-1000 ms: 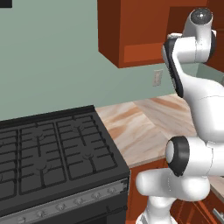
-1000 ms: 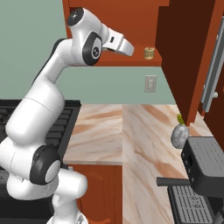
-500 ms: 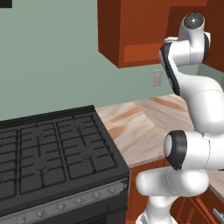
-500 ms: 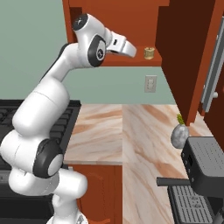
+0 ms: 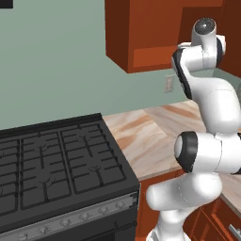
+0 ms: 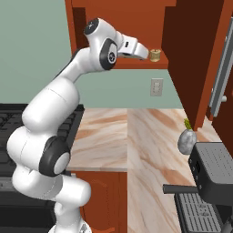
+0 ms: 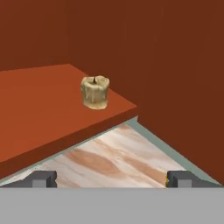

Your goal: Get the candle and the beer from the cabinet and move them to the dining counter.

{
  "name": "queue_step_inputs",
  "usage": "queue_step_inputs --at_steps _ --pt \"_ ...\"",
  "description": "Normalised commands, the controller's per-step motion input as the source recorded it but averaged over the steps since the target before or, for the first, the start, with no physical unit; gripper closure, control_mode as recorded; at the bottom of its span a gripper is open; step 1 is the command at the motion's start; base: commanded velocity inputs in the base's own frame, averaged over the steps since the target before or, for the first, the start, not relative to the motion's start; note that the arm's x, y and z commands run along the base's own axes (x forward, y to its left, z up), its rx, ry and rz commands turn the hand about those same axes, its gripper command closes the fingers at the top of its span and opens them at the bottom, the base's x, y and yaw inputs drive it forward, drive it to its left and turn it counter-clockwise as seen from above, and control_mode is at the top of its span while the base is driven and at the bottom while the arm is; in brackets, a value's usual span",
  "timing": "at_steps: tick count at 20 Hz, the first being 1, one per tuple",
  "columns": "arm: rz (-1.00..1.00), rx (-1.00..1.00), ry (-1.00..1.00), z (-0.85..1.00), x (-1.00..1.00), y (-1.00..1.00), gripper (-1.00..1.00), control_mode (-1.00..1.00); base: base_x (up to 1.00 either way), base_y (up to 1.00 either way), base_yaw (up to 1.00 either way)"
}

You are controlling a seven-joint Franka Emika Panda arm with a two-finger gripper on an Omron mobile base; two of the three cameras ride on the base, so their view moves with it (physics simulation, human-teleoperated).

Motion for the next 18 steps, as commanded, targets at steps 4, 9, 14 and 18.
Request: queue_step_inputs --at_steps 4,9,14,18 --pt "-0.01 0.00 0.07 -0.03 0.26 -0.17 -1.00 -1.00 0.00 0.00 0.00" --pt "0.00 0.00 0.00 0.00 0.34 -0.14 -1.00 -1.00 0.00 0.00 0.00" --pt "0.00 0.00 0.00 -0.03 0.33 -0.15 -1.00 -1.00 0.00 0.00 0.00" --pt "0.00 0.00 0.00 -0.09 0.34 -0.18 -1.00 -1.00 0.00 0.00 0.00"
